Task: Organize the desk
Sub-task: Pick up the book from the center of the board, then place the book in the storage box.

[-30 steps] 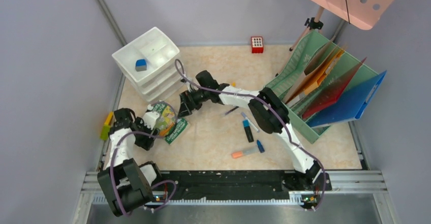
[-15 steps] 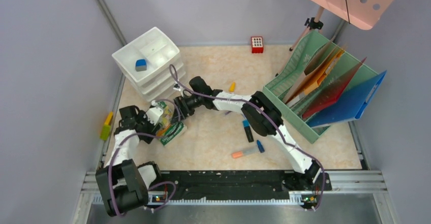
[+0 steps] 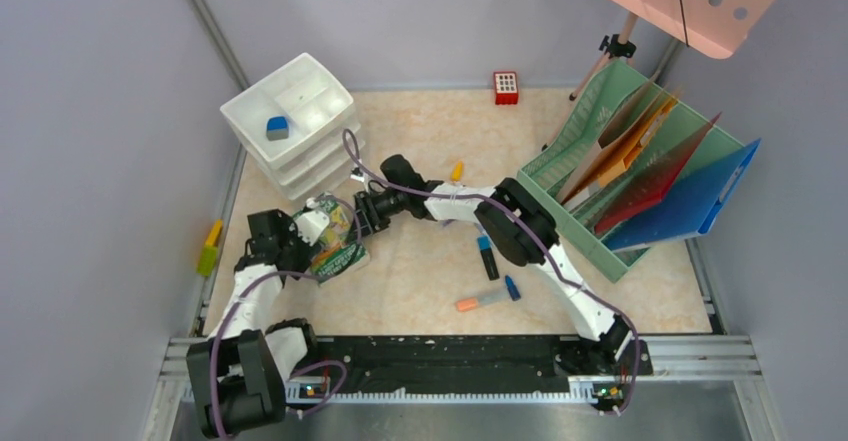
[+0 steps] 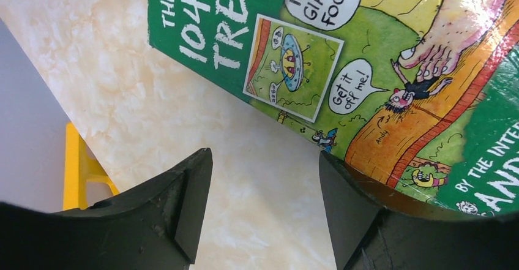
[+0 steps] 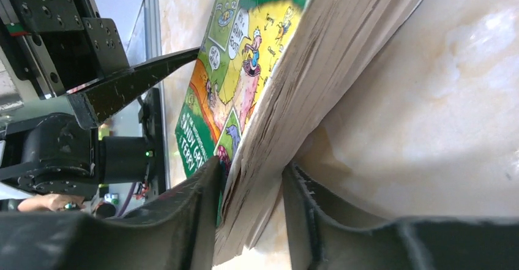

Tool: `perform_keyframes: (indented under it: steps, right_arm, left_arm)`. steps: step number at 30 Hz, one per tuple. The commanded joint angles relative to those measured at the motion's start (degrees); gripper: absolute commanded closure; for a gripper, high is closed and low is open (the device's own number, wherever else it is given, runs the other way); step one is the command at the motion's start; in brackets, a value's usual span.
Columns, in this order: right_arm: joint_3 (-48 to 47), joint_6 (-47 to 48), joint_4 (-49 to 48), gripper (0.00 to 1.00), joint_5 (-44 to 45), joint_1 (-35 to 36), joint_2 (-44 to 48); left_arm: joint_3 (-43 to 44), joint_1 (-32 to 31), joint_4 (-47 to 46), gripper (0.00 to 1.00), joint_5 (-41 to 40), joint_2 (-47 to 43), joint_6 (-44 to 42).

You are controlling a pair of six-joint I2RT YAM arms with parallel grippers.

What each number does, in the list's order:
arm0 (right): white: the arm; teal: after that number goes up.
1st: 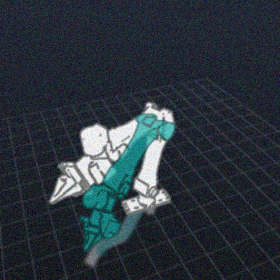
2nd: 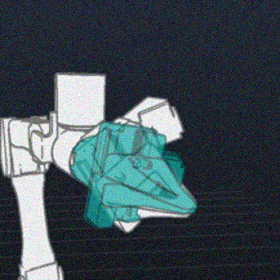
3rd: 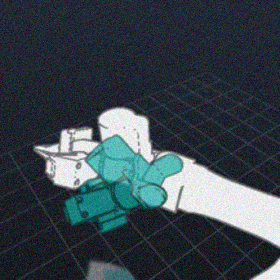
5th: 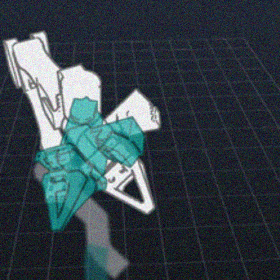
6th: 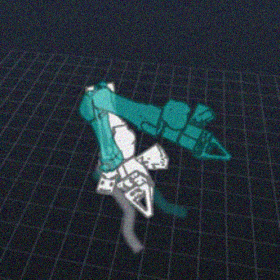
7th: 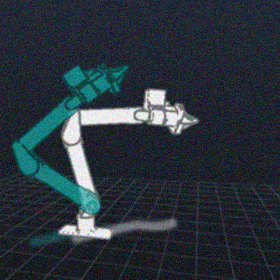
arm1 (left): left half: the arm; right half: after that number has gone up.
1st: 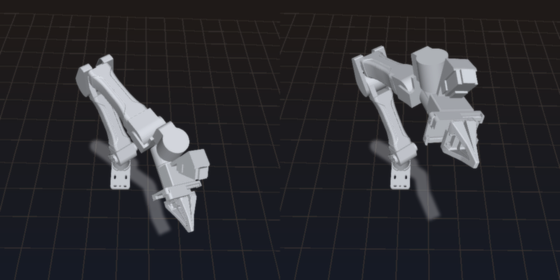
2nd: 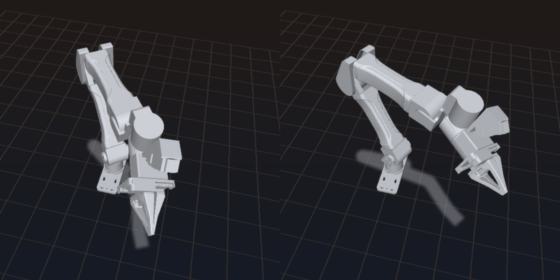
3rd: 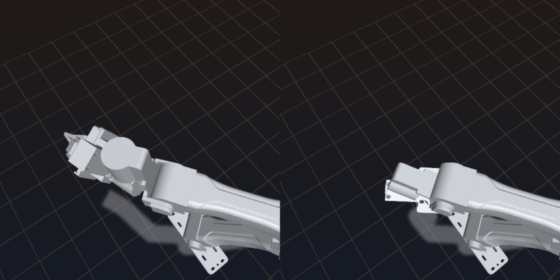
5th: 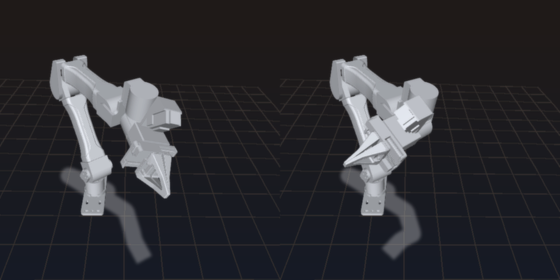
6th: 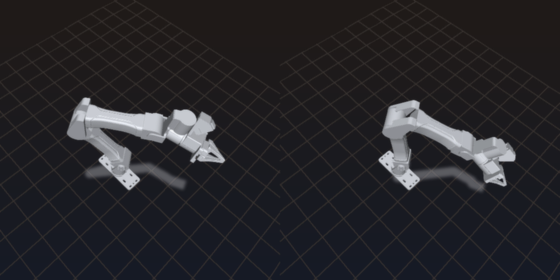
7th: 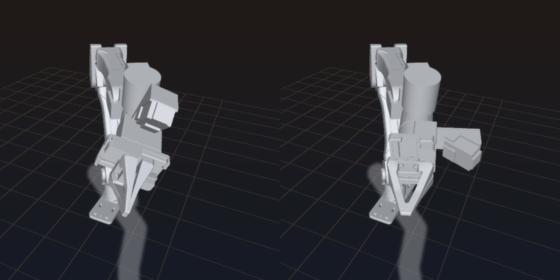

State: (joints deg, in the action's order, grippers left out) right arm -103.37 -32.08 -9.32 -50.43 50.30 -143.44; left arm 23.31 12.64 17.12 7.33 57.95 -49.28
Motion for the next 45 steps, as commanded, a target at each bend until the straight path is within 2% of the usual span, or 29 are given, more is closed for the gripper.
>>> perform_keyframes:
  steps: [1,3,6,13,21,26,29,33,36,41,45]
  right_arm:
    - [2.74,0.01,3.65,0.68,-2.91,2.53,3.98]
    - [4.9,0.51,3.95,0.76,-2.1,1.76,7.0]
    - [9.06,1.31,4.19,1.0,-0.16,0.42,13.16]
    - [19.23,-1.42,1.18,1.0,5.14,-3.31,26.82]
    - [26.18,-6.36,-2.91,1.0,7.99,-10.26,35.97]
    - [26.45,-5.46,-2.27,1.0,7.95,-14.47,39.27]
    - [26.42,-5.11,-3.15,1.0,6.56,-16.62,40.87]
    - [26.81,-5.17,-5.27,1.0,4.53,-18.34,43.18]
    - [27.46,-5.36,-6.93,1.0,3.45,-18.94,45.13]
    - [28.98,-6.49,-9.81,1.0,1.65,-19.09,47.01]
    - [29.93,-8.04,-12.49,1.0,0.55,-19.09,47.71]
  left_arm:
    - [-1.5,-1.55,2.34,0.3,5.92,-2.9,2.58]
    - [-0.79,-1.53,5.17,0.3,6.44,-5.04,2.32]
    - [1.54,-1.48,10.95,0.3,8.04,-7.71,2.09]
    - [9.76,-1.53,21.29,0.3,13.66,-10.56,3.79]
    - [20.94,-1.46,23.23,0.29,20.85,-6.98,20.26]
    - [29.06,-1.39,24.06,0.29,30.31,-2.07,30.58]
    - [32.65,-1.39,20.55,0.28,36.62,0.93,39.45]
    - [34.84,-1.48,10.3,0.18,45.09,6.09,55.09]
    - [35.57,-2.44,0.32,0.14,46.59,10.01,67.51]
    - [36.48,-6.6,-11.19,0.11,45.17,14.56,76.63]
    - [37.67,-10.14,-15.42,0.1,43.47,16.94,79.83]
